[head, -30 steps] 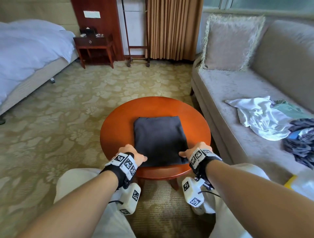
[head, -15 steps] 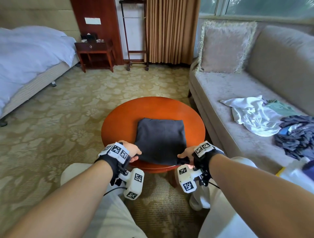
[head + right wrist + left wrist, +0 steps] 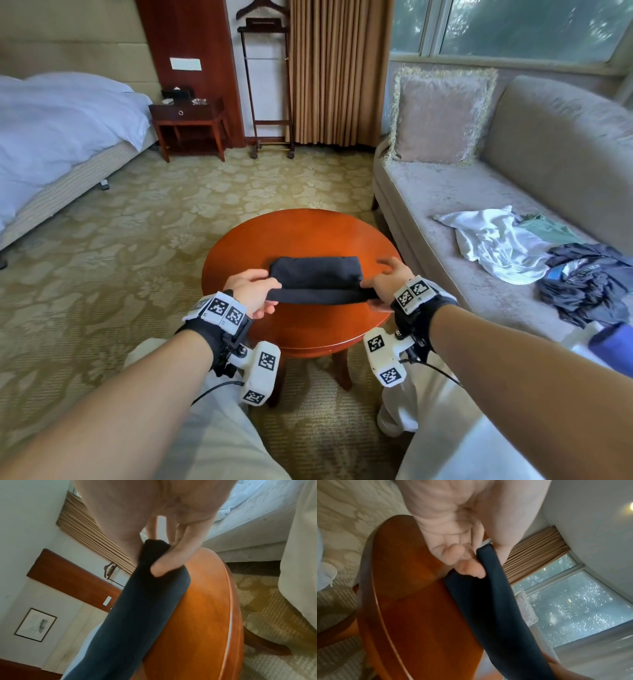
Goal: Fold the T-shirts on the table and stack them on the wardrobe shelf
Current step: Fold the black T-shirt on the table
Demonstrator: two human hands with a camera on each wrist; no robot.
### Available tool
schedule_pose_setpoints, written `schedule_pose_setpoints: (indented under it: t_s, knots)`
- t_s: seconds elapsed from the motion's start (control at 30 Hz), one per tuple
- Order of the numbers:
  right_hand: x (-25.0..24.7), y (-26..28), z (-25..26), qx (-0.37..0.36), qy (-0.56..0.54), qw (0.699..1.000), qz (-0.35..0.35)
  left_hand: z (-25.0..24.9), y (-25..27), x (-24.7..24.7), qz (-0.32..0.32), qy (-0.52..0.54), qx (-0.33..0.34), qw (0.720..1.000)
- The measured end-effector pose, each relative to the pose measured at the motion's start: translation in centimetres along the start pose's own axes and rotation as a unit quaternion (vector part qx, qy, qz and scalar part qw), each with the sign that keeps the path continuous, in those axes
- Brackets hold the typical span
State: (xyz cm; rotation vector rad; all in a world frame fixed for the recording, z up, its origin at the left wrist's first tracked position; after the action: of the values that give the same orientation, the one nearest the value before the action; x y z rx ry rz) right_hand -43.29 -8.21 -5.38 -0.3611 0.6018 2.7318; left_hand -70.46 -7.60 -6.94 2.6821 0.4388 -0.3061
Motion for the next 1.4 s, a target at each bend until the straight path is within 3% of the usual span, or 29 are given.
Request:
schedule_pose_setpoints:
  t_s: [0.17, 0.2, 0.3, 0.33, 0.5, 0.6, 0.73, 0.87, 1.1, 1.4]
  knots:
    - [-0.1, -0.7, 0.1, 0.011, -0.007, 0.999, 0.046, -0.4, 0.0, -0.1, 0.020, 0.068, -0.017, 0.997]
    - [-0.4, -0.7, 0.3, -0.019, -0.008, 0.998, 0.052, -0.4, -0.1, -0.1, 0.038, 0.075, -0.009, 0.996]
    - [0.1, -0.6, 0.6, -0.109, 0.009, 0.982, 0.157, -0.3, -0.3, -0.3, 0.104, 0.045, 0.045, 0.993]
    - [-0.1, -1.2, 0.2, -0.096, 0.001, 0.983, 0.156, -0.3, -0.5, -0.4, 0.112, 0.034, 0.055, 0.992]
    - [-0.4, -2.2, 0.8, -0.024, 0.081, 0.994, 0.069, -0.9, -1.8, -0.2, 0.063, -0.071, 0.119, 0.988]
    - [-0.9, -3.2, 1.4, -0.066, 0.132, 0.988, 0.039, -1.6, -2.3, -0.2, 0.033, -0.113, 0.182, 0.976]
    - [0.6, -4.3, 1.7, -0.085, 0.066, 0.993, 0.055, -1.4, -4.0, 0.3, 0.062, -0.099, 0.203, 0.972]
    - [2.1, -5.0, 2.1, -0.120, 0.093, 0.988, 0.021, -1.2, -5.7, 1.4, 0.088, -0.099, 0.207, 0.969]
    - [3.0, -5.6, 1.6, -0.170, 0.211, 0.961, -0.052, -0.8, -7.5, 2.1, 0.014, -0.244, 0.228, 0.942]
    - [4.9, -8.0, -1.1, -0.101, 0.291, 0.947, -0.088, 0.3, -9.7, 3.7, -0.006, -0.372, 0.201, 0.906]
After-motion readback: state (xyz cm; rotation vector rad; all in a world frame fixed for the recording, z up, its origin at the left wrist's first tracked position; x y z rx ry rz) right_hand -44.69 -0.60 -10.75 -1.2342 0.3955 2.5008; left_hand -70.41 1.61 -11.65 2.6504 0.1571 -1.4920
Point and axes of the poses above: each hand's wrist, its own y-axis away from the middle knuckle, its own x-axis out of the palm, z = x × y, the point moved 5 cm from there along -y, towards the middle knuckle, and after that the axes turned 6 degrees about -z, right-handed, at the moved point
